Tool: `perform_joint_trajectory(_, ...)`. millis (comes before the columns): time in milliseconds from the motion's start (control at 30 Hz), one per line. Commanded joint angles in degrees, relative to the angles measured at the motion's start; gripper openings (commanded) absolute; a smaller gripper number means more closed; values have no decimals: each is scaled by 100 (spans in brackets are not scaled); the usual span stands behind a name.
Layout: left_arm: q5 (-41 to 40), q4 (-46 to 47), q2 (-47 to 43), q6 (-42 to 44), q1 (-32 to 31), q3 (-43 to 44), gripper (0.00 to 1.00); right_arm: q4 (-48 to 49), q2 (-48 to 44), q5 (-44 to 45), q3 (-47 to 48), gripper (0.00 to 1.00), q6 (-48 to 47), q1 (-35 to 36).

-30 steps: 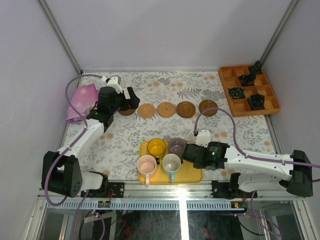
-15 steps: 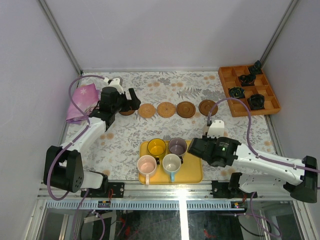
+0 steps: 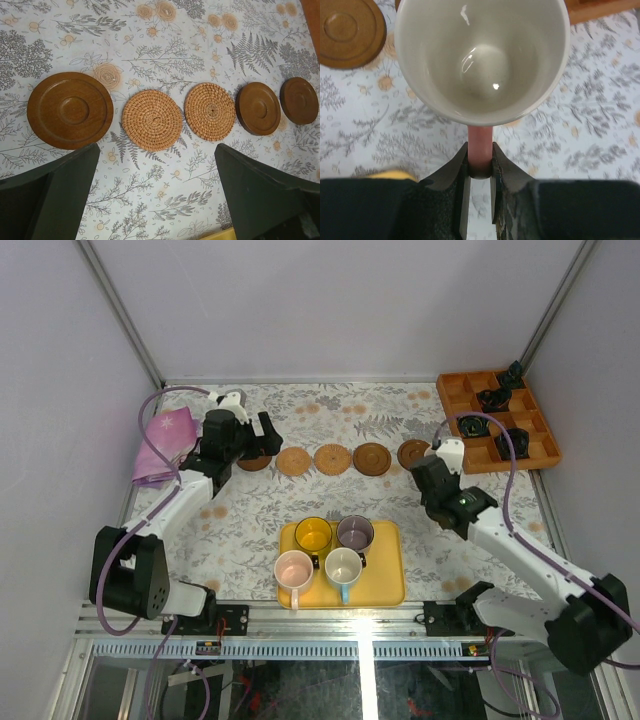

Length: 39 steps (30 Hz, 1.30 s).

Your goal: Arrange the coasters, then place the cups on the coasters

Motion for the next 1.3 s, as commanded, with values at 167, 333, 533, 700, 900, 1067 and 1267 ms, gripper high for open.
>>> perform_joint_trajectory(167,-288,462,308,-85,28,255,100,2397,1373,-2047,960,0,-1497,-1331)
perform_joint_trajectory(333,-388,478,530,-98,24,389,100,2728,1860,-2511,1180,0,-1792,-1650)
perform_joint_trajectory(533,-387,418,858,-40,25,631,100,3031,2238,-2843,1203,0,-1793,-1848)
perform_joint_trajectory(700,-365,390,1058,20,23,814,100,3051,2491,-2826,1242,0,-1716,-1854)
perform_joint_trajectory(900,-325,350,1166,68,23,903,100,3081,2569,-2852,1204,0,-1606,-1856)
perform_joint_trajectory(1067,-297,333,1167,85,31,899,100,2937,2563,-2846,1187,0,-1508,-1855)
perform_joint_trajectory(1267,-300,332,1104,70,34,837,100,2774,2381,-2837,1088,0,-1416,-1857)
